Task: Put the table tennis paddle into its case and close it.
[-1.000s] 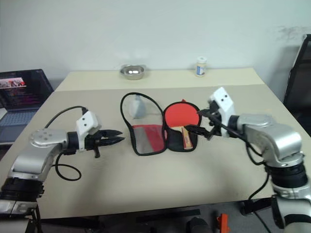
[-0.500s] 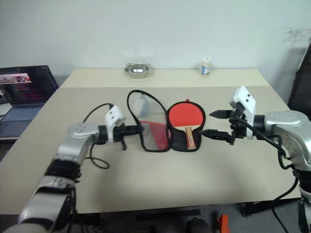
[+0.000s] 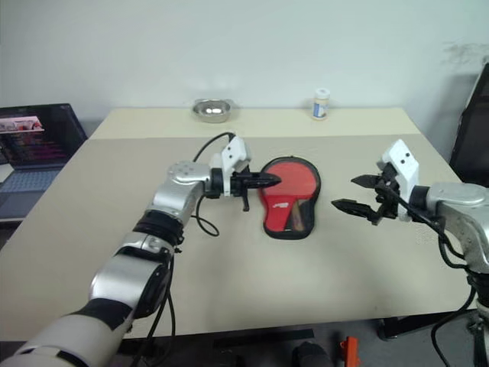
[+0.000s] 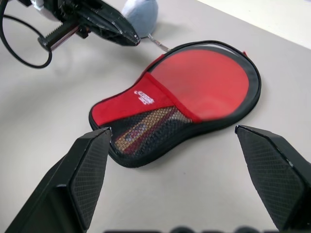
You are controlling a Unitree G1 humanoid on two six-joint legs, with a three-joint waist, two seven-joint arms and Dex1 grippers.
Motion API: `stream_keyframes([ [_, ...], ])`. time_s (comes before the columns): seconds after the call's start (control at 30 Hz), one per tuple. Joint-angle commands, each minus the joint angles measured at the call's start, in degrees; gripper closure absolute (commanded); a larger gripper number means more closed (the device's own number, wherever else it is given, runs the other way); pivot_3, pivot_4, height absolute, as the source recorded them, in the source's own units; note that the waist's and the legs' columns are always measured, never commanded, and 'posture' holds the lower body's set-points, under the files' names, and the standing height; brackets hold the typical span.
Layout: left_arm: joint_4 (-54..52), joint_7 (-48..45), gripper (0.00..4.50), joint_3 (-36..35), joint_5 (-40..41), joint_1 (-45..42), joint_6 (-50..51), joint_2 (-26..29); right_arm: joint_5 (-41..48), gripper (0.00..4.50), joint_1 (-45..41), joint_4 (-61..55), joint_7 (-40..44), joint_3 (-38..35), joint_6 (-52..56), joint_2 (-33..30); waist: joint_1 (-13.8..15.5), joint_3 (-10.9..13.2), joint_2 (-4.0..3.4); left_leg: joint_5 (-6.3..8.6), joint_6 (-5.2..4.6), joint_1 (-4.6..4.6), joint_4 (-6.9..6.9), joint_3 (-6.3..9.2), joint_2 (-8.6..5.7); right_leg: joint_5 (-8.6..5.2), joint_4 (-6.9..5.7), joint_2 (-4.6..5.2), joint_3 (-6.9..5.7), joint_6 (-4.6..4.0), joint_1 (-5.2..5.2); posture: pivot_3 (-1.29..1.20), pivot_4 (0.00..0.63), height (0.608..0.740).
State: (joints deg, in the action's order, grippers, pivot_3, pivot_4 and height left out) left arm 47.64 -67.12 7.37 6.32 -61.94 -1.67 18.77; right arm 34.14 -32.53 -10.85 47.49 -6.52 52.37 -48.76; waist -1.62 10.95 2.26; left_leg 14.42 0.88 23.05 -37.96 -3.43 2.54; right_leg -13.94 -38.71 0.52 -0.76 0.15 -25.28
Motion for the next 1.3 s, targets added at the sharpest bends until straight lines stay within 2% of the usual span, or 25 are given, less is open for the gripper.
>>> stream_keyframes([
  [0.03,-3.79,-1.24,4.49,-1.21,0.28,2.02,-0.54,3.02,-0.66,0.0,-1.27,1.57,-0.85,0.49,-1.13,1.86,-0.23,0.0,-0.01,0.0,0.0,-0.02,0.0,-0.01,0.02,0.0,-0.05,0.0,0.03,0.0,-0.01,0.0,0.15,0.74],
  [0.2,-19.56,-5.6,4.49,-3.0,3.87,12.01,5.53,11.03,-8.54,0.0,-4.71,9.01,-2.94,9.47,-4.84,7.18,-1.04,0.0,-0.01,-0.01,0.0,-0.12,-0.01,-0.05,0.13,0.0,-0.18,-0.1,0.12,-0.02,-0.03,0.0,0.15,0.74],
  [0.43,-40.28,-6.86,4.49,-8.26,12.2,23.52,19.28,20.97,-15.11,0.0,-13.66,30.9,-5.89,12.35,-10.63,17.83,-0.32,0.0,-0.01,-0.02,0.02,-0.09,-0.07,-0.03,0.17,0.01,-0.25,0.04,0.08,-0.07,-0.02,0.0,0.15,0.74],
  [0.67,-48.18,-1.79,4.49,-11.1,14.25,28.02,25.08,23.7,-23.06,0.0,-20.92,52.3,-6.53,13.73,-20.86,23.01,0.12,0.0,-0.01,-0.01,0.01,-0.05,-0.06,-0.03,0.06,0.02,-0.19,0.19,0.05,-0.08,0.0,0.0,0.15,0.74],
  [0.87,-49.93,-0.23,4.49,-11.28,14.68,29.04,26.14,24.62,-27.17,0.0,-22.64,58.87,-1.42,16.59,-22.77,24.74,-0.14,-0.01,-0.01,-0.01,0.01,-0.08,-0.06,-0.04,0.07,0.17,-0.21,0.21,0.06,-0.33,0.0,0.0,0.15,0.74],
  [0.97,-50.01,0.13,4.5,-11.16,14.85,29.19,26.16,24.99,-28.57,0.59,-22.98,60.32,0.47,17.51,-22.62,26.18,-0.2,-0.02,-0.01,-0.01,0.01,-0.14,-0.05,-0.02,0.12,0.16,-0.25,0.19,0.05,-0.33,0.03,0.0,0.15,0.74],
  [1.23,-49.76,0.38,4.5,-10.63,14.43,29.57,25.55,25.92,-29.84,3.16,-25.17,65.03,0.15,16.18,-20.78,31.1,-1.2,-0.18,0.21,-0.02,0.02,-0.28,-0.06,-0.04,0.2,0.22,-0.27,0.2,0.08,-0.42,0.12,0.0,0.15,0.74],
  [1.3,-50.09,-0.11,4.5,-10.75,14.45,30.44,25.67,26.74,-28.87,3.68,-25.92,66.54,0.17,14.68,-19.73,32.2,-1.48,-0.2,0.23,-0.02,0.02,-0.36,-0.05,-0.04,0.22,0.21,-0.28,0.2,0.08,-0.41,0.18,0.0,0.15,0.74],
])
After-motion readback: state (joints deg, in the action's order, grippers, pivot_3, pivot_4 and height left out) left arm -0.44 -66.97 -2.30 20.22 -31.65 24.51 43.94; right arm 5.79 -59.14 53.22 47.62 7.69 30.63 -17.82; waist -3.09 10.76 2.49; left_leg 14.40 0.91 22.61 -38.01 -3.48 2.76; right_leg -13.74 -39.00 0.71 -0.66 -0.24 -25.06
